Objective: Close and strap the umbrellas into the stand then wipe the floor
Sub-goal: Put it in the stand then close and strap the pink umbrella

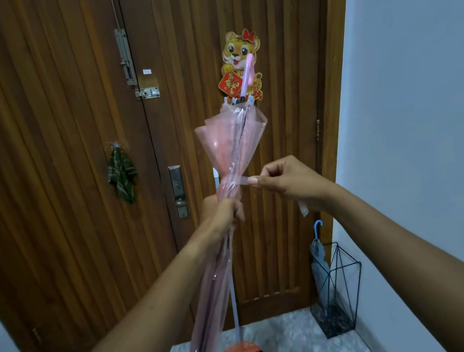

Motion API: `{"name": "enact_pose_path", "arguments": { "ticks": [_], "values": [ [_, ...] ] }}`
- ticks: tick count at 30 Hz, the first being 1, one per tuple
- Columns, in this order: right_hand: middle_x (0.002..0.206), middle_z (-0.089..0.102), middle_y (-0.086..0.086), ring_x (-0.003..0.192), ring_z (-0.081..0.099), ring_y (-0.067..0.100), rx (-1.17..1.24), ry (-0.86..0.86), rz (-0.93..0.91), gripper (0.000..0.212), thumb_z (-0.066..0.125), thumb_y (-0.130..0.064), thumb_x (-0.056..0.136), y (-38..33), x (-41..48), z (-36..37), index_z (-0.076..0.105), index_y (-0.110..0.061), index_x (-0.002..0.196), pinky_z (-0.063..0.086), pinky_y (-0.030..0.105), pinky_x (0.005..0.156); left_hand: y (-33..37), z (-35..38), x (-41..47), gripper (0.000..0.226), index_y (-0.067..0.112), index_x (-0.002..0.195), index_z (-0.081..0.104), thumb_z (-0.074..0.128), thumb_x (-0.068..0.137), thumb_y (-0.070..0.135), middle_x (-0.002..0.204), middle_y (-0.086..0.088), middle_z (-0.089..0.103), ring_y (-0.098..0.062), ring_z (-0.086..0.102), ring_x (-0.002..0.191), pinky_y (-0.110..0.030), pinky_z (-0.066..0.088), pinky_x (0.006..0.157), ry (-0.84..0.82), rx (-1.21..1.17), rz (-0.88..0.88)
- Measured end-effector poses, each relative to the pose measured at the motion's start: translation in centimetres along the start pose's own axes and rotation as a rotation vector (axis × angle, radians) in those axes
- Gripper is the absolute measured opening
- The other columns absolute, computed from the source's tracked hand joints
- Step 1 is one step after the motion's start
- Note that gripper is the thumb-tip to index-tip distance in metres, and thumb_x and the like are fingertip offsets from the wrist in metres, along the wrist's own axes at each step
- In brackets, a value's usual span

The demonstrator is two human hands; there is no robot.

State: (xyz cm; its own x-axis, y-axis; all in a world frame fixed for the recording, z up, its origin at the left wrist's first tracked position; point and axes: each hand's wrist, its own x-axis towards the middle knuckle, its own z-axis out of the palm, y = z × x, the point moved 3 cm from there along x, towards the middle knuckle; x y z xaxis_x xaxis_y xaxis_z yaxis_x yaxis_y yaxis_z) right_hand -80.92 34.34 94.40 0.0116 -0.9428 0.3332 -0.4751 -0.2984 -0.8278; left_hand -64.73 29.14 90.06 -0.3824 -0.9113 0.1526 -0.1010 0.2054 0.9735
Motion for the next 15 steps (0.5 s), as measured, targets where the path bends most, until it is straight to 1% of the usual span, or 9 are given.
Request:
{"name": "enact_pose_path", "arguments": {
  "ticks": [2,4,6,7,9,10,12,13,15],
  "values": [
    [0.059,0.053,-0.006,0.053,0.045,0.003,-0.002,0.034,-0.041,0.031,0.071,-0.034,0.09,0.0,-0.1,-0.2,0.069,-0.006,0.078,0.039,0.014,0.053,0.4,0.0,0.1,0.019,0.008,0.056,0.049,0.048,0.063,-0.01,0.051,-0.001,0.042,-0.011,0.042,0.038,-0.023,0.037,0.041,-0.112,-0.114,0.01],
    [0.057,0.051,-0.007,0.051,0.043,0.003,0.052,0.048,-0.043,0.03,0.071,-0.036,0.088,0.0,-0.3,-0.3,0.069,-0.009,0.076,0.034,0.016,0.051,0.5,0.3,0.1,0.016,0.007,0.062,0.046,0.046,0.052,-0.004,0.049,0.0,0.035,-0.012,0.033,0.034,-0.024,0.033,0.039,-0.281,-0.304,-0.045],
    [0.06,0.043,-0.003,0.052,0.035,0.009,0.144,-0.011,-0.022,0.03,0.072,-0.042,0.087,0.1,-0.4,-0.1,0.067,-0.014,0.077,0.024,0.026,0.052,0.3,0.8,-0.1,0.022,0.01,0.068,0.045,0.046,0.048,0.002,0.05,0.001,0.034,-0.012,0.03,0.033,-0.027,0.032,0.048,-0.506,-0.448,-0.111],
    [0.061,0.041,-0.002,0.053,0.033,0.011,0.191,-0.068,-0.001,0.029,0.072,-0.043,0.088,0.1,-0.3,0.0,0.066,-0.016,0.079,0.021,0.03,0.053,0.4,1.0,-0.3,0.023,0.011,0.07,0.046,0.046,0.048,0.003,0.05,0.002,0.035,-0.011,0.031,0.033,-0.03,0.033,0.052,-0.63,-0.495,-0.126],
    [0.062,0.041,0.0,0.053,0.033,0.012,0.271,-0.178,0.025,0.027,0.069,-0.04,0.091,0.1,-0.4,0.3,0.062,-0.018,0.076,0.023,0.028,0.052,0.8,1.2,-0.6,0.023,0.008,0.075,0.05,0.049,0.053,0.004,0.051,0.001,0.041,-0.013,0.039,0.035,-0.032,0.039,0.056,-0.863,-0.567,-0.135],
    [0.063,0.041,0.004,0.054,0.035,0.013,0.303,-0.206,0.028,0.027,0.069,-0.037,0.09,0.1,-0.3,0.4,0.061,-0.016,0.077,0.025,0.027,0.053,0.9,1.2,-0.8,0.024,0.004,0.08,0.053,0.051,0.056,0.004,0.052,-0.001,0.045,-0.015,0.045,0.039,-0.032,0.042,0.057,-0.932,-0.585,-0.138],
    [0.069,0.047,0.012,0.058,0.04,0.015,0.321,-0.181,0.017,0.027,0.073,-0.034,0.089,0.0,-0.4,0.2,0.065,-0.008,0.088,0.029,0.028,0.055,1.0,0.8,-0.6,0.03,-0.004,0.092,0.058,0.055,0.063,0.005,0.063,-0.009,0.056,-0.021,0.056,0.056,-0.034,0.051,0.063,-0.897,-0.514,-0.123],
    [0.071,0.056,0.01,0.057,0.046,0.013,0.304,-0.13,0.012,0.025,0.072,-0.03,0.09,-0.3,-0.5,0.1,0.067,-0.006,0.094,0.032,0.025,0.055,0.8,0.5,-0.2,0.033,-0.006,0.097,0.06,0.056,0.067,0.006,0.073,-0.013,0.061,-0.024,0.06,0.067,-0.037,0.055,0.071,-0.79,-0.415,-0.099],
    [0.077,0.072,-0.004,0.062,0.064,0.005,0.219,0.036,0.013,0.021,0.069,-0.024,0.093,-0.2,-0.5,-0.1,0.07,-0.004,0.1,0.046,0.017,0.059,0.2,-0.2,0.5,0.034,0.002,0.105,0.062,0.061,0.075,0.016,0.095,-0.012,0.065,-0.025,0.064,0.087,-0.043,0.054,0.085,-0.488,-0.138,-0.024]
  ]
}}
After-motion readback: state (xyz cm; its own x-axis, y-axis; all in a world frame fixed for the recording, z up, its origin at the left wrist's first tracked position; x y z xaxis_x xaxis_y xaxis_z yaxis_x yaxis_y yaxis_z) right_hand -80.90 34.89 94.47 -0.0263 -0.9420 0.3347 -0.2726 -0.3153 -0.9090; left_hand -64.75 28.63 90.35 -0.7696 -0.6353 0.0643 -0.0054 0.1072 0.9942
